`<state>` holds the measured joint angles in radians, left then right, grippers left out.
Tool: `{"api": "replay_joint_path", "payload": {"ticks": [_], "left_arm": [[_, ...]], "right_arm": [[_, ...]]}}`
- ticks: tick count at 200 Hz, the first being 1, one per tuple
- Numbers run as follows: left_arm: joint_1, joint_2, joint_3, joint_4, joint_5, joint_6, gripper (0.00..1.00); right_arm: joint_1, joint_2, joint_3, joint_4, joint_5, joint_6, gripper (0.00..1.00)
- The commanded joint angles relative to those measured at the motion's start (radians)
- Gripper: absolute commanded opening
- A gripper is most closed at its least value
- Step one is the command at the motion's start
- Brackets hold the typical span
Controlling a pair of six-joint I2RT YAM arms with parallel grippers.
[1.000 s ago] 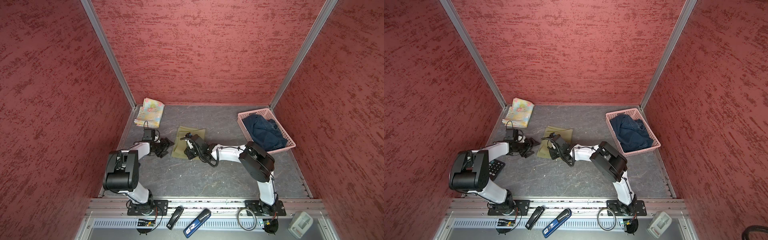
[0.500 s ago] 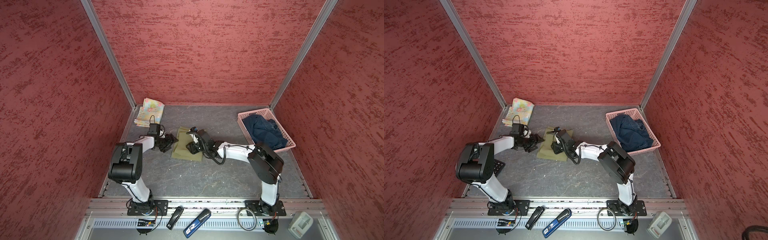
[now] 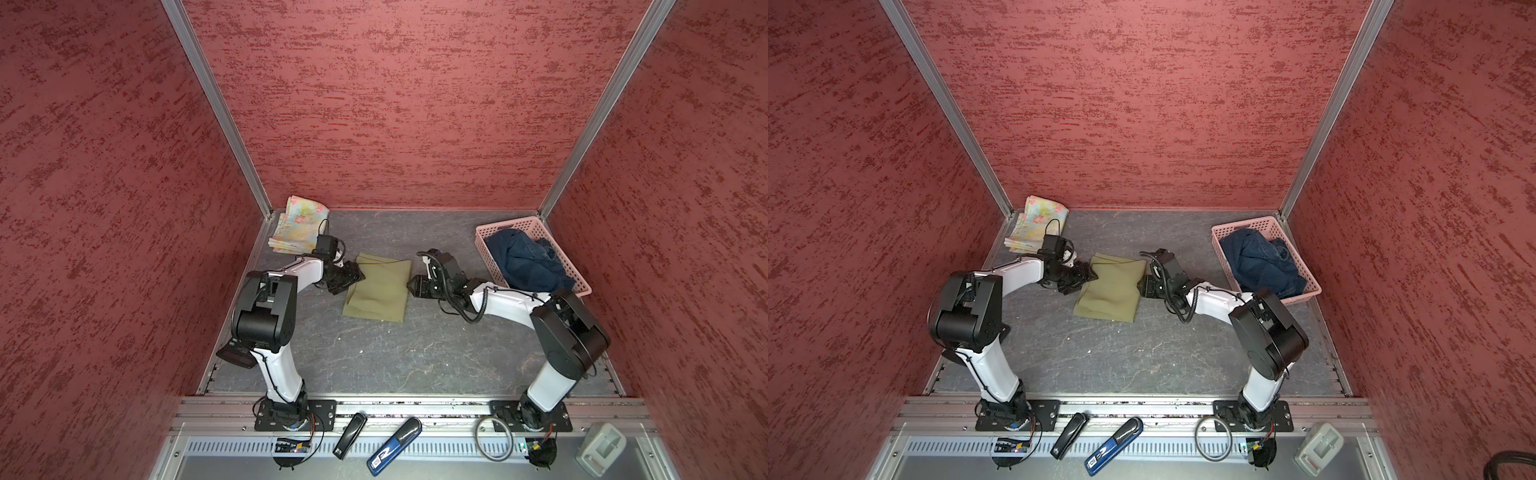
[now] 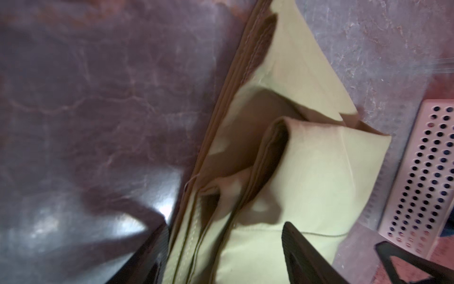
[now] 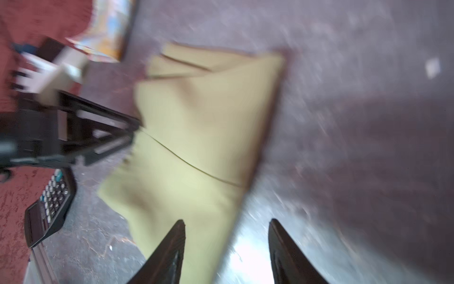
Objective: Fold and stack skirts
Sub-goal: Fold the skirt at the center of the table, then pick up the skirt.
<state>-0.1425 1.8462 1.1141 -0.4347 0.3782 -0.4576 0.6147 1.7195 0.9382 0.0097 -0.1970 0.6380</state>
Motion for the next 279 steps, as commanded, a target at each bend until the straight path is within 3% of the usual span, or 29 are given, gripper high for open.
{"api": "replay_joint_path", "payload": {"ticks": [1, 40, 85, 164, 184, 239, 279], "left_arm": [[-0.008, 0.079, -0.022, -0.091, -0.106, 0.06, 0.73], [-0.008, 0.104, -0.033, -0.055, -0.044, 0.102, 0.71], [-0.005, 0.139, -0.02, -0.058, 0.008, 0.111, 0.66], [0.006, 0.169, 0.003, -0.05, 0.094, 0.105, 0.23], [0.005, 0.168, 0.002, -0.032, 0.125, 0.101, 0.0], [0.015, 0.109, -0.017, 0.051, 0.157, 0.063, 0.0], [0.033, 0.025, 0.008, 0.067, 0.125, 0.026, 0.0]], "right_arm": [[0.002, 0.009, -0.018, 0.028, -0.072, 0.153, 0.57], [0.002, 0.126, -0.023, 0.144, -0.172, 0.262, 0.57], [0.002, 0.214, -0.008, 0.247, -0.198, 0.337, 0.54], [-0.001, 0.25, 0.012, 0.307, -0.216, 0.326, 0.45], [-0.002, 0.249, 0.014, 0.303, -0.22, 0.318, 0.44], [-0.028, 0.225, 0.004, 0.292, -0.201, 0.278, 0.45], [-0.058, 0.177, -0.007, 0.267, -0.176, 0.229, 0.52]]}}
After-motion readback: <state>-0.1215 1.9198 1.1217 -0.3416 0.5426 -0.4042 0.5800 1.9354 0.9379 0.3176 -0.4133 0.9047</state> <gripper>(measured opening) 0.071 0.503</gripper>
